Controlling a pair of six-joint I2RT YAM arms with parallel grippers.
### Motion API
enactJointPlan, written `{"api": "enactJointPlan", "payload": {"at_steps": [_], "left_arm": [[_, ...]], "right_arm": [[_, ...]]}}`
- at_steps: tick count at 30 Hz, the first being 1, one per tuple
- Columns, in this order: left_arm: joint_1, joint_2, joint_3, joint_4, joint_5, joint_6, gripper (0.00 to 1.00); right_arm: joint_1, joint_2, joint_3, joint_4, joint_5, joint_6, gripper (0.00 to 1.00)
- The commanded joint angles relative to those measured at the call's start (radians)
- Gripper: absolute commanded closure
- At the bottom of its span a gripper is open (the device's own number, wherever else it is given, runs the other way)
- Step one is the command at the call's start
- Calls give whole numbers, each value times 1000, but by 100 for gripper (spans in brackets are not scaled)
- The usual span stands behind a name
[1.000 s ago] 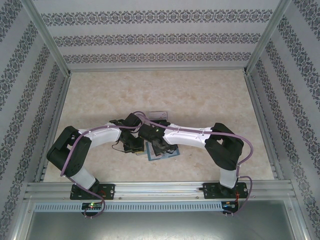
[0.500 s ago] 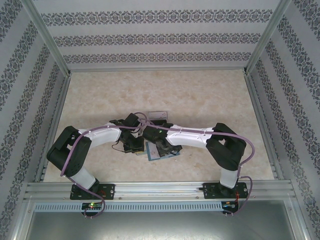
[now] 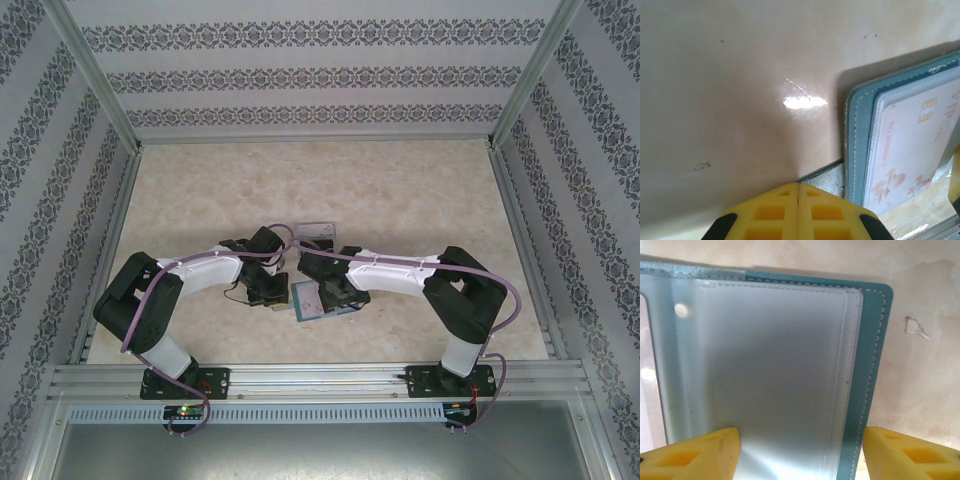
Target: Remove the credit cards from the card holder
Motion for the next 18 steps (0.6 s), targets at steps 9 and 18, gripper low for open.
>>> {"api": "enactJointPlan", "payload": {"at_steps": [9, 18], "left_arm": [[-33, -53, 47, -40, 29, -21, 95], [-53, -1, 104, -19, 46, -28, 94]], "right_arm": [[-25, -105, -54, 46, -73, -15, 34], [-30, -162, -31, 45, -98, -15, 36]]}}
